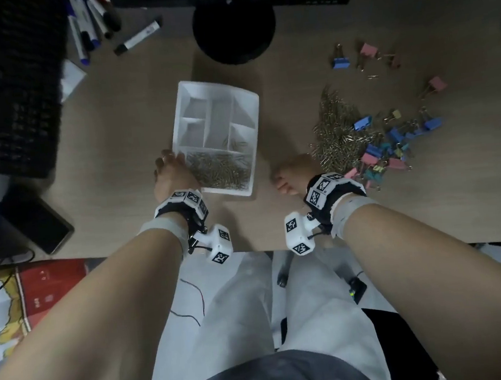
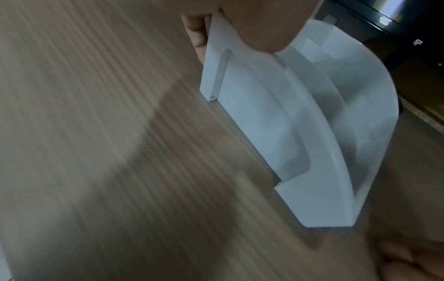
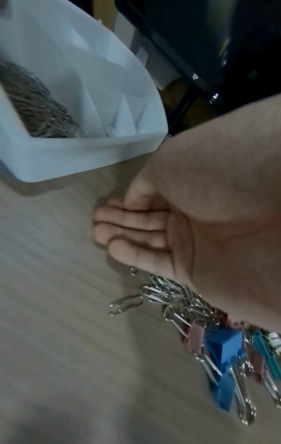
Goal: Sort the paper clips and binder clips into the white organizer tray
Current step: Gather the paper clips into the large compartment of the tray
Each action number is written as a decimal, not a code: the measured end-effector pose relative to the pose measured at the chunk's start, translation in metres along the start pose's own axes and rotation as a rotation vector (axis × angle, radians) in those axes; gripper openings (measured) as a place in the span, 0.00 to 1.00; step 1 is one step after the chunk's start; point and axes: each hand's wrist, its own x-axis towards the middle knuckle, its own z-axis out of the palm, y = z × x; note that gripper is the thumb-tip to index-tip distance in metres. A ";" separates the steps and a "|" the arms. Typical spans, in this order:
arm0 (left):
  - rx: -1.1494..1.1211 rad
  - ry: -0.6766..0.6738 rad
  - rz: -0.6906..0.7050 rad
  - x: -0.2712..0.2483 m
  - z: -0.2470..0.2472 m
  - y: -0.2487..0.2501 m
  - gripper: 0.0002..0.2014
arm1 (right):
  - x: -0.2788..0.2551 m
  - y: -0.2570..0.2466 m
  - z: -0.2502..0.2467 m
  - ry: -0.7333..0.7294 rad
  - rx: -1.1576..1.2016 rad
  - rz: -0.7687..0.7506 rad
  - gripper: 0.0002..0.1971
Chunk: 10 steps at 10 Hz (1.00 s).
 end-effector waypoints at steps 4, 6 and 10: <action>0.098 -0.152 0.101 -0.030 0.013 0.040 0.22 | -0.057 0.035 -0.049 0.169 -0.200 0.063 0.20; 0.121 -0.147 0.085 -0.028 0.018 0.043 0.22 | -0.039 0.055 -0.019 -0.189 0.010 0.254 0.11; 0.105 -0.136 0.084 -0.027 0.018 0.055 0.25 | -0.039 0.064 -0.067 0.648 -0.176 0.013 0.18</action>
